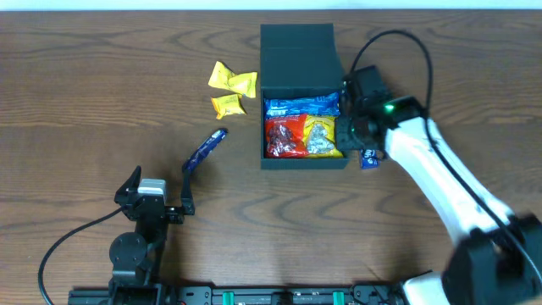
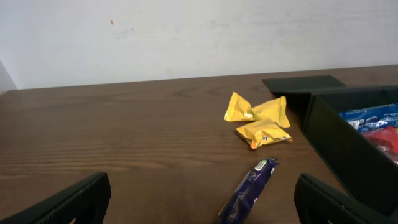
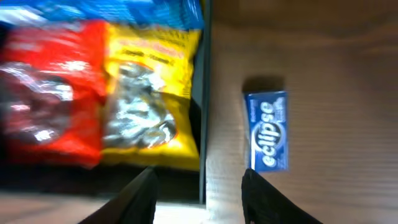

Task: Pack container
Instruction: 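Move the right gripper down to the blue eclipse mints tin, then grasp the eclipse mints tin with the right gripper, then lift the mints tin and lower it into the box's right corner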

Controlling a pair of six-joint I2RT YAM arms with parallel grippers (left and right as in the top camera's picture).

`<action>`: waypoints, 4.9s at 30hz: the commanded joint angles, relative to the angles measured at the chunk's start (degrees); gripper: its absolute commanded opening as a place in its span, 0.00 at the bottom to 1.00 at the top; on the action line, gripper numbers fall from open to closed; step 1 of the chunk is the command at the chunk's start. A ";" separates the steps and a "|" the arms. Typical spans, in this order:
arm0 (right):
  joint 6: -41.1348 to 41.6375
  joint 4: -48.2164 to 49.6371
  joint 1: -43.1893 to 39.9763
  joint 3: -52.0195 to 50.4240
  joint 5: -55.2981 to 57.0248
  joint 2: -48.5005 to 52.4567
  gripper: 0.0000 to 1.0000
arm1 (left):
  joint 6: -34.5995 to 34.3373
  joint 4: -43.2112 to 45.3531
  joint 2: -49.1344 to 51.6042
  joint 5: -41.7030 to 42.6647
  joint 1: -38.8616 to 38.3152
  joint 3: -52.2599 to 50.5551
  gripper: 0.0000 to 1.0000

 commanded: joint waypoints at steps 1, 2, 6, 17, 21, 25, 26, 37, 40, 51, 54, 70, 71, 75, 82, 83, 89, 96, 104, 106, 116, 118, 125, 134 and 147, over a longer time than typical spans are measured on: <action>1.38 -3.26 0.57 1.51 4.59 -5.27 0.45 | -0.22 -2.67 -0.13 0.07 -0.09 -0.63 0.95; 2.27 -5.07 0.57 1.51 6.47 -6.40 0.45 | -0.22 -2.67 -0.13 0.07 -0.09 -0.63 0.95; 2.80 -9.86 -0.07 0.52 10.29 -9.35 0.47 | -0.22 -2.64 -0.13 0.07 -0.09 -0.63 0.95; -9.99 -1.18 -6.54 -10.69 7.63 -10.82 0.66 | -0.22 -2.67 -0.13 0.07 -0.09 -0.63 0.95; -12.68 2.23 -10.95 -11.23 1.01 -8.81 0.69 | -0.22 -2.64 -0.13 0.07 -0.09 -0.63 0.95; -17.11 2.43 -13.14 -11.23 -4.87 -4.42 0.77 | -0.22 -2.67 -0.13 0.07 -0.09 -0.63 0.95; -17.77 2.40 -13.14 -11.23 -4.90 -3.45 0.79 | -0.22 -2.67 -0.13 0.07 -0.09 -0.63 0.95; -23.67 6.58 -14.60 -10.58 -7.21 5.46 0.92 | -0.22 -2.64 -0.13 0.07 -0.09 -0.63 0.95; -23.41 7.89 -14.53 -10.58 -7.26 6.36 0.92 | -0.20 -2.67 -0.13 0.07 -0.09 -0.63 0.95; -20.20 13.20 -14.58 -10.14 -6.97 9.79 0.89 | -0.20 -2.67 -0.13 0.07 -0.09 -0.63 0.95; -20.26 12.96 -14.19 -9.73 -6.99 11.50 0.88 | -0.22 -2.67 -0.13 0.07 -0.09 -0.63 0.95; -19.30 17.84 -13.11 -9.62 -6.95 12.70 0.78 | -0.22 -2.67 -0.13 0.07 -0.09 -0.63 0.95; -19.30 17.84 -13.11 -9.62 -6.97 13.00 0.76 | -0.22 -2.67 -0.13 0.07 -0.09 -0.63 0.95; -18.45 17.90 -12.87 -9.62 -6.86 14.29 0.69 | -0.22 -2.67 -0.13 0.07 -0.09 -0.63 0.95; -18.18 18.12 -12.70 -9.62 -6.78 15.17 0.64 | -0.20 -2.67 -0.13 0.07 -0.09 -0.63 0.95; -17.68 18.16 -12.70 -9.62 -6.75 15.17 0.64 | -0.22 -2.67 -0.13 0.07 -0.09 -0.63 0.95; -17.18 18.08 -12.70 -9.62 -6.78 15.17 0.50 | -0.22 -2.67 -0.13 0.07 -0.09 -0.63 0.95; -17.18 18.10 -12.70 -9.62 -6.75 15.17 0.42 | -0.22 -2.67 -0.13 0.07 -0.09 -0.63 0.95; -17.16 18.10 -12.70 -9.62 -6.78 15.17 0.40 | -0.20 -2.67 -0.13 0.07 -0.09 -0.63 0.95; -16.28 18.16 -12.70 -9.62 -6.75 15.10 0.39 | -0.22 -2.64 -0.13 0.07 -0.09 -0.63 0.95; -14.47 18.32 -12.41 -8.94 -7.04 14.88 0.34 | -0.22 -2.64 -0.13 0.07 -0.09 -0.63 0.95; -14.38 18.29 -12.37 -8.68 -7.02 14.67 0.33 | -0.22 -2.67 -0.13 0.07 -0.09 -0.63 0.95; -14.38 17.42 -12.33 -8.59 -7.02 10.73 0.34 | -0.22 -2.64 -0.13 0.07 -0.09 -0.63 0.95; -14.38 15.19 -10.91 -8.59 -7.04 4.15 0.34 | -0.22 -2.67 -0.13 0.07 -0.09 -0.63 0.95; -13.29 13.94 -9.68 -8.20 -13.73 -3.67 0.35 | -0.20 -2.67 -0.13 0.07 -0.09 -0.63 0.95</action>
